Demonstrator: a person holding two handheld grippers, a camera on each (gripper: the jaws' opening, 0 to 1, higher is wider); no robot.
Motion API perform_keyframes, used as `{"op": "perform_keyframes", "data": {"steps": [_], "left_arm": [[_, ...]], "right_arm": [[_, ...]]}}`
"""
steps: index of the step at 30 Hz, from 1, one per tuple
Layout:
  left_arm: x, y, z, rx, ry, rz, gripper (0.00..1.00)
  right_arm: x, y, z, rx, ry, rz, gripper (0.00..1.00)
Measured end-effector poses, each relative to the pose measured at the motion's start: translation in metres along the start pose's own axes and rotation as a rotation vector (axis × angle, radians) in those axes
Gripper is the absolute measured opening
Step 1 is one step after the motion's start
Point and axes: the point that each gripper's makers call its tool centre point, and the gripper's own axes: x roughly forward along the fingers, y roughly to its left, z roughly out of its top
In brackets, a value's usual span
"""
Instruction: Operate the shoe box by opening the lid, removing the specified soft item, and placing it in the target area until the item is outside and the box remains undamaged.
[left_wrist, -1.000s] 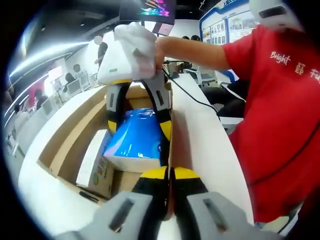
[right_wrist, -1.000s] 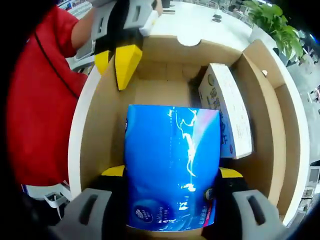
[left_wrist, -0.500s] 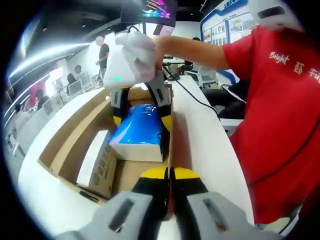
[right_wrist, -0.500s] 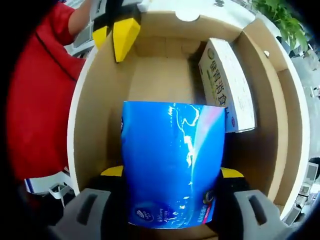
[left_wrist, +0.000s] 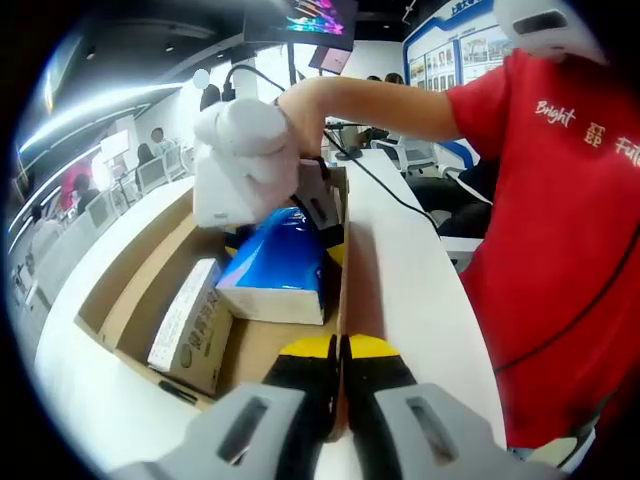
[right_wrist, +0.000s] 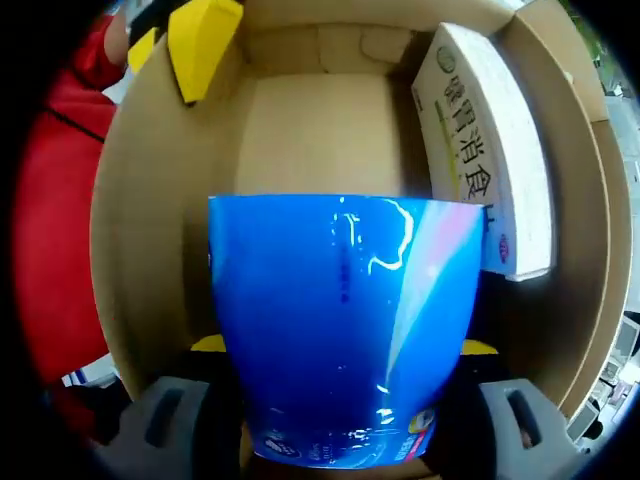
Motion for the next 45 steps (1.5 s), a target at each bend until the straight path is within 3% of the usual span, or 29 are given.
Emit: {"op": "perform_keyframes", "data": {"steps": [5,9,18,23,25,29,35,40,42,43,45], "left_arm": [[0.0001,0.0001,-0.0008,-0.005,0.009,-0.016,0.02],[0.0001,-0.0012,-0.0010,-0.012,0.016,-0.031,0.02],[-0.0011,-0.0026,-0.0001,0.000,0.000,-0.015,0.02],[-0.0011,-0.0034,0.0012,0.018,-0.021,0.013,0.02],[-0.0010,-0.0025,0.0015,0.006,-0.018,0.000,0.02],[-0.0004,-0.0020,0.0020,-0.007,-0.006,-0.027,0.02],[-0.0015,-0.0017,0.0033,-0.007,-0.040,-0.017,0.02],[-0.0006,-0.0020,0.0032,-0.009,-0.033,-0.025,0.02],[-0.0004,-0.0026,0.0028,-0.001,-0.033,-0.029,0.01],[-0.0003,-0.0027,0.0028,-0.002,-0.032,-0.030,0.01],[-0.0003,-0.0024,0.0024,-0.001,-0.033,-0.030,0.01]], "right_arm": [[0.0004,0.0000,-0.0002,0.001,0.043,0.008,0.84],[-0.0008,0.0013,-0.0018,0.011,0.037,0.001,0.83],[-0.0039,0.0035,-0.0009,-0.013,-0.141,0.005,0.78],[-0.0025,0.0037,0.0004,-0.016,-0.059,0.000,0.78],[-0.0028,0.0043,-0.0004,-0.017,-0.066,0.000,0.78],[-0.0037,0.0038,0.0004,-0.017,-0.172,-0.001,0.78],[-0.0038,0.0064,-0.0018,-0.006,-0.170,-0.009,0.79],[-0.0039,0.0063,-0.0020,-0.010,-0.197,-0.010,0.79],[-0.0045,0.0066,-0.0019,-0.013,-0.242,-0.010,0.78],[-0.0051,0.0070,-0.0001,-0.012,-0.307,-0.005,0.78],[-0.0057,0.0068,0.0008,-0.017,-0.367,0.011,0.78]]}}
